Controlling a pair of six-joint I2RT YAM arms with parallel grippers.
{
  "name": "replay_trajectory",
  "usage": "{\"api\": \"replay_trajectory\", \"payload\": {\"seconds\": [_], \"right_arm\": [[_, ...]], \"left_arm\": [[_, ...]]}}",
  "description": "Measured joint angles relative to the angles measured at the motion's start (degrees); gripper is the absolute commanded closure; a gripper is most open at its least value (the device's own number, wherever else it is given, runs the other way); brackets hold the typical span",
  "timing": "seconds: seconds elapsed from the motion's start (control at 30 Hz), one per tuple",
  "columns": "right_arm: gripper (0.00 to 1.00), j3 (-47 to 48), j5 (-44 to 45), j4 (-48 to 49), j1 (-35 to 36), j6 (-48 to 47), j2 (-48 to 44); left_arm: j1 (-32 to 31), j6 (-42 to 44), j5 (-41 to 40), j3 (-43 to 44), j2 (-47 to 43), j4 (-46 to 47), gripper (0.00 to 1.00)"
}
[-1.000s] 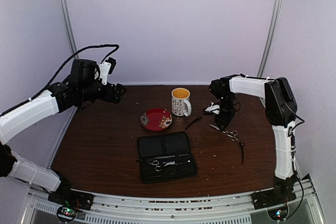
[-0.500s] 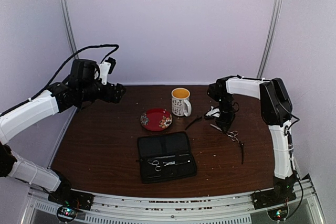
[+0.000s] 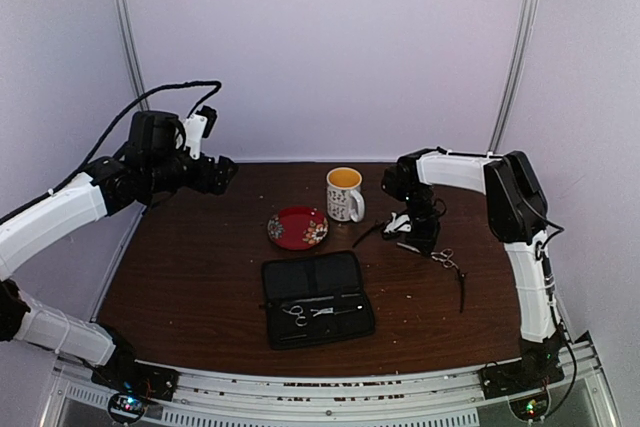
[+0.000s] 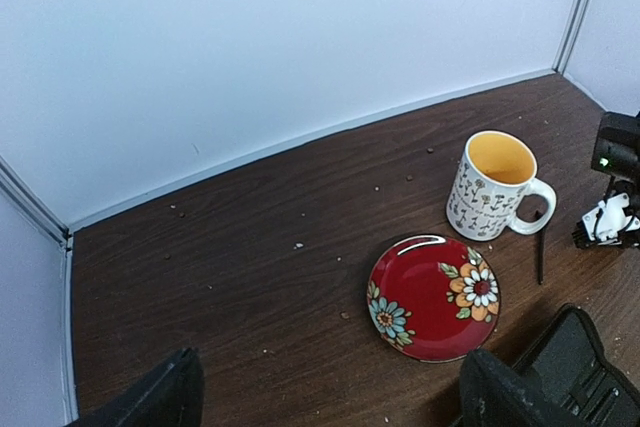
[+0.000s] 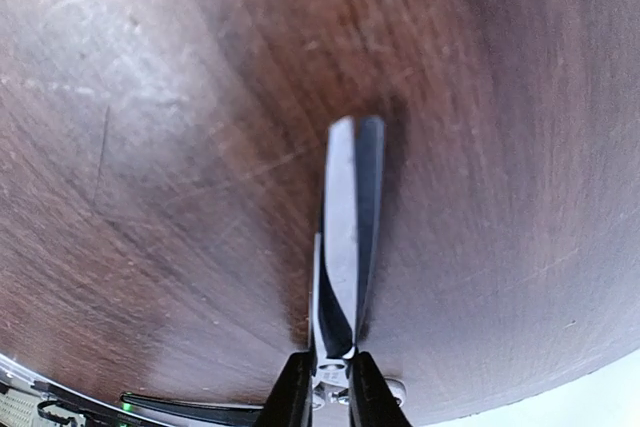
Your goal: Sort the hair-cutting tools
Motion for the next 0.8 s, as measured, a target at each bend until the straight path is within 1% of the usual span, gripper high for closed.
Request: {"api": "replay_trajectory", "payload": {"seconds": [0.17,0.3,0.43,0.6,0.73,0.8], "right_arm": [[0.93,-3.89,-1.88,1.18,1.14,-0.46,-2.4],[0.94,-10.05,-4.92,4.33,2.75,-1.29,-6.73],[0.93,-17.29,-6.86,7.96,5.49,-2.89,-12.22],[0.91,-24.44,-7.26,13.09,10.71,-4.98,-16.87],[0.87,-29.68,-6.67,16.83,16.15,-6.23,-19.78],[0.79,-31.63,-6.19,17.86,18.58,-6.58,-21.09]], "left_arm": [[0.0,0.0,0.02,0.0,-0.17,0.0,0.09],[0.0,0.02,0.02,0.0,-0.17,0.0,0.09],[0.0,0.04,0.04,0.0,-0.17,0.0,0.09],[0.0,0.04,0.17,0.0,-0.09,0.0,0.09],[0.0,0.04,0.31,0.0,0.35,0.0,0.09],[0.0,0.04,0.37,0.0,0.57,0.0,0.09]]}}
